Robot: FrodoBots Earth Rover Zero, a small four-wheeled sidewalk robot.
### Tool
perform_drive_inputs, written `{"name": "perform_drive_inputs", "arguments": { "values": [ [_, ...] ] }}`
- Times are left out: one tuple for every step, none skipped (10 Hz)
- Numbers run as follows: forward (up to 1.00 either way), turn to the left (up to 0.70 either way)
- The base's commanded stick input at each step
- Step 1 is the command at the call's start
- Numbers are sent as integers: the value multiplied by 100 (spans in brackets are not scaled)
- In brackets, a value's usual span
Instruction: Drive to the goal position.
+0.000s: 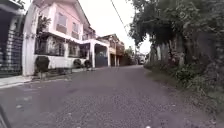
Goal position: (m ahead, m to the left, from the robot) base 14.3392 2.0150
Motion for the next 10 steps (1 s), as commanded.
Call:
{"name": "perform_drive_inputs", "arguments": {
  "values": [
    [100, 0],
    [100, 0],
    [100, 0],
    [100, -29],
    [100, -40],
    [100, -11],
    [100, 0],
    [100, 0],
    [100, 0],
    [100, 0]
  ]
}}
